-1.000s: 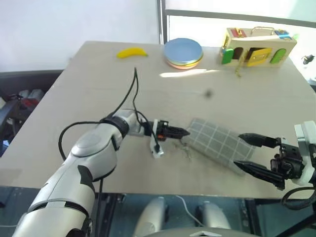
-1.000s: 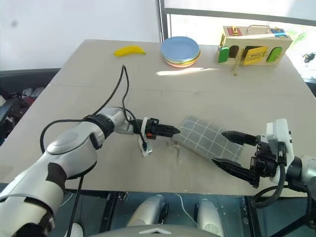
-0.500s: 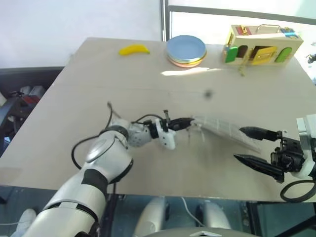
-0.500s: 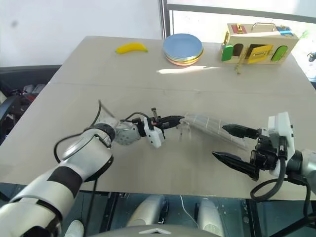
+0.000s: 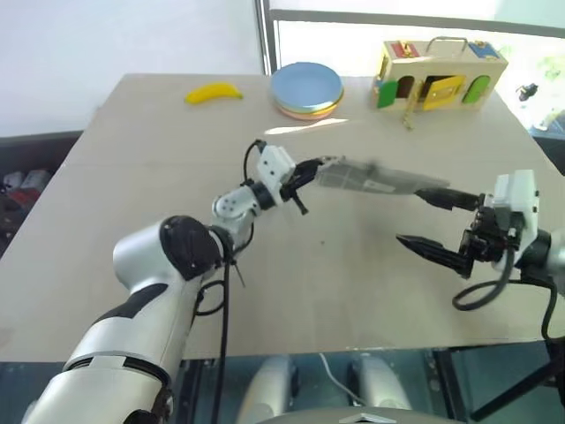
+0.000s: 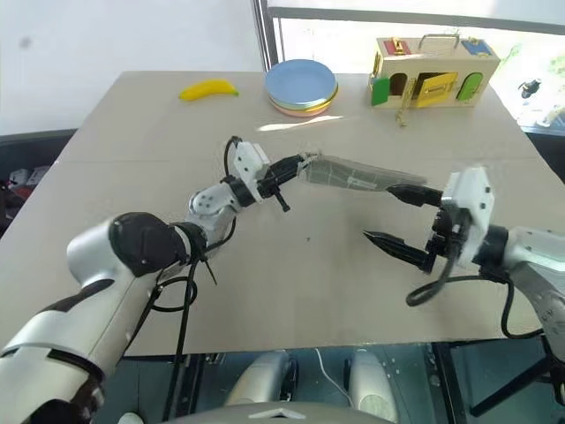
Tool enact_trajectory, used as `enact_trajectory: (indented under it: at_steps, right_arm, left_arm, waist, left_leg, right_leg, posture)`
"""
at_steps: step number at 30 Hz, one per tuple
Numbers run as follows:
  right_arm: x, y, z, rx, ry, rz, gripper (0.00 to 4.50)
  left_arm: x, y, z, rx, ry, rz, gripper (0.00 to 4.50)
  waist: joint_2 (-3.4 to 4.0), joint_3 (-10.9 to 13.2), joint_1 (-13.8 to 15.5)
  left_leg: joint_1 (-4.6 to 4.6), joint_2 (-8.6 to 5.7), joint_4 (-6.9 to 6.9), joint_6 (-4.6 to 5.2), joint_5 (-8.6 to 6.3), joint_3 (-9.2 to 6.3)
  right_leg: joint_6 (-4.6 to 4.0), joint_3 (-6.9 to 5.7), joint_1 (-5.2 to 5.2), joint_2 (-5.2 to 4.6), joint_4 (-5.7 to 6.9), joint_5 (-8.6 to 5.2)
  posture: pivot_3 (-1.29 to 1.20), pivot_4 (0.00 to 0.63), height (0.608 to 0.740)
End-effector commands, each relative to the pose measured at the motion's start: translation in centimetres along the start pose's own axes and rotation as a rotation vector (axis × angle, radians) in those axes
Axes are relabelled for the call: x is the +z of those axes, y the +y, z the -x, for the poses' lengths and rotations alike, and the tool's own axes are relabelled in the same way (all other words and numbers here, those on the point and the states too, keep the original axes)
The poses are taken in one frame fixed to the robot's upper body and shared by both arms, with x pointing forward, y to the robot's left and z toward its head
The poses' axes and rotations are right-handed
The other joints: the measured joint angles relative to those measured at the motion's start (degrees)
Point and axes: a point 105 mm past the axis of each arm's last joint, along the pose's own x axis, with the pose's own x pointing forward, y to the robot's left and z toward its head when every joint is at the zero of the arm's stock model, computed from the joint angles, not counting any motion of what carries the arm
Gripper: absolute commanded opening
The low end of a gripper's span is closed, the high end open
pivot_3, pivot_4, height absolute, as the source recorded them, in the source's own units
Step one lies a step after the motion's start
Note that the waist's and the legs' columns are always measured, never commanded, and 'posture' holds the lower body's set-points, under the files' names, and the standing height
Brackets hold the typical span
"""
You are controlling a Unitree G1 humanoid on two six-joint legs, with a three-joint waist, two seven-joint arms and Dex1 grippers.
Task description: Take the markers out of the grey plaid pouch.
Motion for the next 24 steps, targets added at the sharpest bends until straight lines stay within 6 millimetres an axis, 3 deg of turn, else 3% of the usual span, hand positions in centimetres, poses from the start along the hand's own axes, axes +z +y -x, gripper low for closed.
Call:
enact_trajectory:
  at_steps: [1, 5, 12, 14, 15, 16, 19, 21, 24]
  right_arm:
    - [1.2, -0.5, -0.7, -0.015, -0.037, 0.081, 4.50]
    - [2.1, -0.7, -1.7, 0.005, -0.082, 0.105, 4.50]
    - [2.3, -0.3, -2.8, 0.040, -0.118, 0.102, 4.50]
    - [2.3, -0.3, -2.9, 0.045, -0.123, 0.101, 4.50]
    - [2.2, -0.3, -3.0, 0.044, -0.131, 0.094, 4.50]
    - [2.1, -0.3, -3.1, 0.043, -0.137, 0.087, 4.50]
    - [2.0, -0.2, -3.4, 0.042, -0.149, 0.076, 4.50]
    - [1.9, -0.2, -3.5, 0.041, -0.156, 0.068, 4.50]
    - [1.8, -0.3, -3.5, 0.039, -0.157, 0.061, 4.50]
  left_arm:
    - [1.1, 0.7, 0.1, -0.020, -0.028, 0.017, 0.04]
    - [1.3, 1.7, 0.9, 0.009, -0.015, 0.028, 0.04]
    - [1.8, 4.6, 1.7, 0.206, -0.036, 0.073, 0.04]
    - [4.8, 7.7, 3.3, 0.485, -0.196, -0.054, 0.04]
    - [5.6, 8.5, 5.2, 0.619, -0.224, -0.174, 0.04]
    - [5.1, 9.5, 6.1, 0.701, -0.234, -0.376, 0.04]
    - [6.4, 7.9, 7.7, 0.793, -0.277, -0.565, 0.04]
    - [8.5, 6.2, 8.0, 0.824, -0.289, -0.563, 0.04]
    - [10.5, 6.2, 7.4, 0.873, -0.261, -0.473, 0.04]
  waist:
    - [0.00, 0.0, -0.2]
    - [0.01, 0.0, -0.4]
    - [0.01, 0.0, -0.4]
    - [-0.03, 0.0, -0.4]
    - [-0.07, 0.1, -0.4]
    - [-0.07, 0.1, -0.4]
    - [0.35, -0.2, -0.5]
    - [0.35, -0.2, -0.5]
    - [0.22, -0.1, 0.3]
  left_leg:
    - [-0.01, 0.01, 0.00, 0.00, 0.00, 0.00]
    - [-0.03, 0.02, 0.00, 0.00, 0.00, 0.00]
    - [-0.09, 0.02, 0.01, 0.00, 0.00, 0.08]
    - [-0.09, 0.02, 0.01, 0.00, 0.00, 0.08]
    - [-0.12, 0.04, 0.01, 0.00, 0.00, 0.08]
    - [-0.12, 0.06, 0.01, 0.00, 0.00, 0.07]
    - [0.16, -0.05, -0.23, -0.03, -0.02, -0.09]
    - [-0.01, -0.06, -0.13, -0.04, -0.02, -0.10]
    - [-0.84, -0.21, 0.30, -0.05, -0.01, -0.32]
  right_leg:
    - [0.00, -0.01, 0.00, 0.00, 0.00, 0.00]
    - [0.00, -0.09, -0.09, -0.05, 0.07, 0.00]
    - [0.00, -0.69, -0.42, -0.37, 0.73, 0.00]
    - [0.00, -0.71, -0.44, -0.38, 0.72, 0.00]
    - [-0.01, -0.71, -0.48, -0.40, 0.72, 0.00]
    - [-0.01, -0.72, -0.52, -0.42, 0.71, 0.00]
    - [-0.05, -0.53, -0.55, -0.89, 0.63, 0.03]
    - [-0.07, -0.14, -0.77, -0.86, 0.72, 0.05]
    - [-0.08, -0.08, -1.53, -0.68, 0.74, 0.06]
  posture:
    - [0.00, 0.150, 0.740]
    - [0.00, 0.150, 0.740]
    - [0.00, 0.150, 0.740]
    - [0.00, 0.150, 0.740]
    - [0.00, 0.150, 0.740]
    - [0.00, 0.150, 0.740]
    - [0.00, 0.150, 0.740]
    - [0.00, 0.150, 0.740]
    - [0.00, 0.150, 0.740]
